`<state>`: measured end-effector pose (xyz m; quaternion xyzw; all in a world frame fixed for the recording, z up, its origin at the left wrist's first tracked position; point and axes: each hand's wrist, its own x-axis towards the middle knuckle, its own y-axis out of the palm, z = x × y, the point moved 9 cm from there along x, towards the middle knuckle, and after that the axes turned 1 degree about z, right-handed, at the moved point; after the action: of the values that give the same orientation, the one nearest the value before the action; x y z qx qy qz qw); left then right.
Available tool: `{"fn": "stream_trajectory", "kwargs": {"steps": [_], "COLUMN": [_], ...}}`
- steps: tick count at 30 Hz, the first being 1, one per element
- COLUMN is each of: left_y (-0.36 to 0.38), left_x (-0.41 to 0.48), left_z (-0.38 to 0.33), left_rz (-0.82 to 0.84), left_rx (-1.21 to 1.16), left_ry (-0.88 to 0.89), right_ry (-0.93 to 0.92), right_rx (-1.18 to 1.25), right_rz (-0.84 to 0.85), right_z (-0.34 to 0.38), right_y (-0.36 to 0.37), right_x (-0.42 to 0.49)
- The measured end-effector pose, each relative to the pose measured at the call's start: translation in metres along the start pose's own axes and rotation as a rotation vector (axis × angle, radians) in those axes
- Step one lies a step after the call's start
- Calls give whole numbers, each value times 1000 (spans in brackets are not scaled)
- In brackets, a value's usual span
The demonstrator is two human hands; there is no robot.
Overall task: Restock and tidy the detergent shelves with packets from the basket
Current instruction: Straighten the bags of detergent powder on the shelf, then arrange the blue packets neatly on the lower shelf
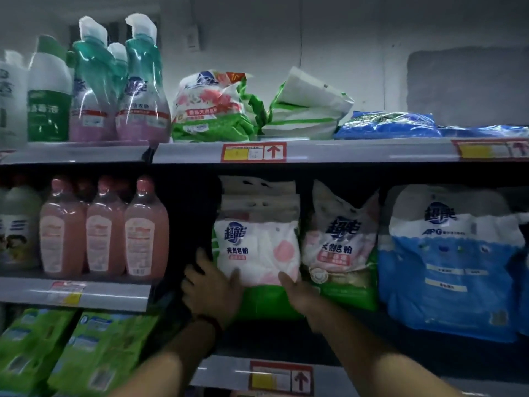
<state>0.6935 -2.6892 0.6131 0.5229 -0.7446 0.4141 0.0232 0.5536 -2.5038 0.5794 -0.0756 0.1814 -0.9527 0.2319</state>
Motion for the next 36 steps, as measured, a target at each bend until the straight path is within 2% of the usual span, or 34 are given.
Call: {"fn": "stream_trajectory", "kwargs": {"steps": [3,4,6,10,14,18,21,23,25,27,28,30,31,32,33,34,36], "left_y": [55,69,82,73,56,37,30,26,25,23,20,14,14,19,26,37,57], "left_x": [-45,-53,-59,-63,-68,-76,-84,-86,-95,-116,-136,-195,-232,-268,-305,-340,-403], "left_z": [-26,-23,-17,-25,-21,-21,-26,-31,-38,-48,-51,-52,-47,-36,-22,-2,45], "left_rz": [209,281,320,259,184,18,-65,-103,-103,-93,-94,-49,-5,66,151,247,417], "left_rx": [265,308,368,362,242,98,86,130,216,244,214,49,-42,-109,-134,-128,-93], "left_ry": [403,433,438,465,461,519,614,650,694,734,731,701,688,669,640,605,547], "right_ry": [108,126,138,128,80,105,-154,-322,-330,-298,-250,-160,-66,13,44,100,244], "right_rx": [-207,-268,-335,-423,-606,-758,-679,-545,-420,-215,-121,73,104,140,70,79,86], "right_rz": [-183,-232,-270,-284,-153,-147,-353,-409,-330,-340,-353,-266,-194,-212,-329,-335,-235], "right_z": [-19,-20,-20,-21,-12,-11,-3,-11,-35,-71,-90,-164,-246,-324,-380,-412,-430], "right_y": [-2,-4,-5,-6,-4,2,2,-3,-3,-14,-20,-23,-8,-7,-18,-19,8], "right_x": [11,13,13,13,-1,-39,-102,-155,-205,-253,-271,-288,-284,-285,-297,-314,-351]}}
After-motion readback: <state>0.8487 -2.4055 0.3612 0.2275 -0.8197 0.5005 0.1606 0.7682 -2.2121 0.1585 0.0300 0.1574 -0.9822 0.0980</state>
